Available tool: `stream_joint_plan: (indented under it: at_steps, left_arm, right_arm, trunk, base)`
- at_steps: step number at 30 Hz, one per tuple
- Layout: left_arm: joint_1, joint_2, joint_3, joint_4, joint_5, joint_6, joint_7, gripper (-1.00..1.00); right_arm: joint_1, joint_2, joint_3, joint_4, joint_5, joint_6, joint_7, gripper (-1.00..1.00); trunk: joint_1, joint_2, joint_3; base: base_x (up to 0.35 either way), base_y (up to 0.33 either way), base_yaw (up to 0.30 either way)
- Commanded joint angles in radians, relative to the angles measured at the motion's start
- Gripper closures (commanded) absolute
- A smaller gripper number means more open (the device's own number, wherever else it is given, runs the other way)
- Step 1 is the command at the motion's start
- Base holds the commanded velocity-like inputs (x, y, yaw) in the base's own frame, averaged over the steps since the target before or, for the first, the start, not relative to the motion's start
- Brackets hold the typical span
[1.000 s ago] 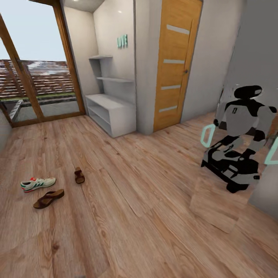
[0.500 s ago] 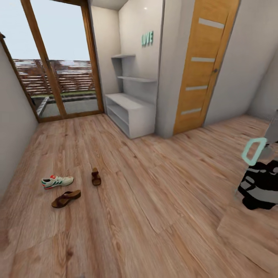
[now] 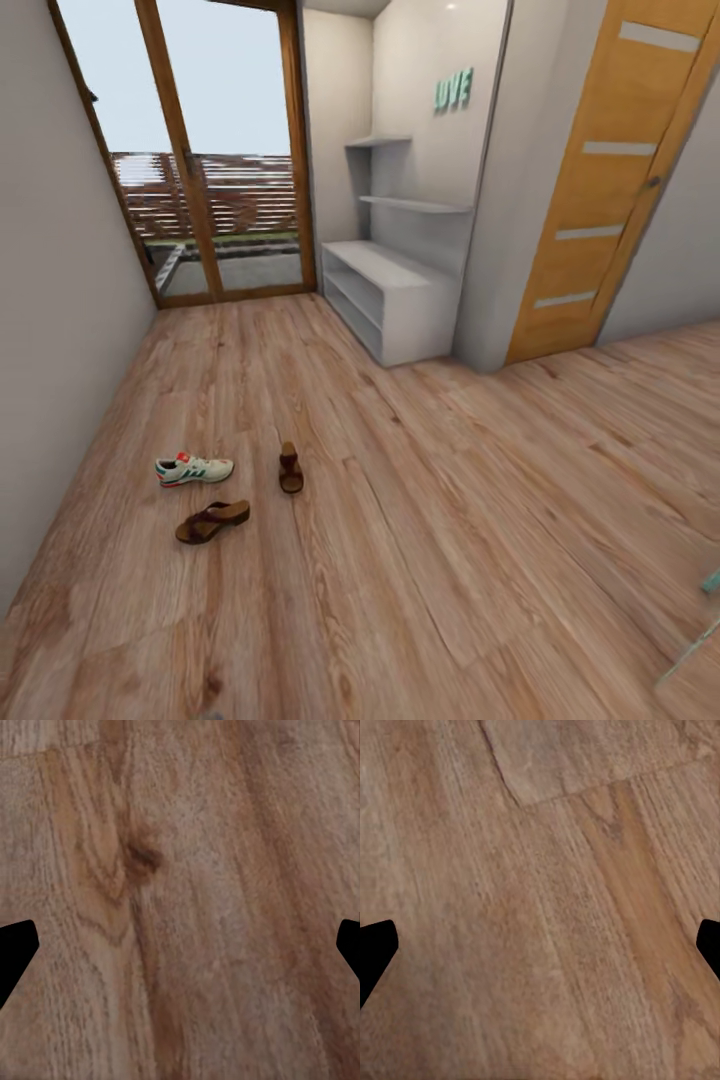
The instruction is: Pick up the two gym shoes and the two sandals from the corridor floor and place them onto the hallstand (shoe rack) in the corridor, making sure they are on the rack and not on the floor. Arrange them so the two gym shoes are next to each other and the two sandals are next to each other.
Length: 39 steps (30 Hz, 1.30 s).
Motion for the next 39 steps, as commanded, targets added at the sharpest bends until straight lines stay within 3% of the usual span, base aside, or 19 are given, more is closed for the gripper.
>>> stream_joint_plan:
  at_steps: [1,39]
  left_arm:
    - [-0.001,0.0,-0.003,0.001,0.009,-0.003,-0.001,-1.0]
    - [0.0,0.0,-0.003,0.001,0.008,-0.004,-0.001,-1.0]
  right_arm:
    - [0.0,0.0,0.0,0.0,0.003,-0.003,0.0,-1.0]
    - [0.0,0.0,0.0,0.0,0.003,-0.003,0.0,-1.0]
  trunk:
    - [0.0,0.0,-0.001]
    - [0.0,0.0,-0.016]
  base:
    - [0.313,0.11,0.274]
    - [0.313,0.108,0.274]
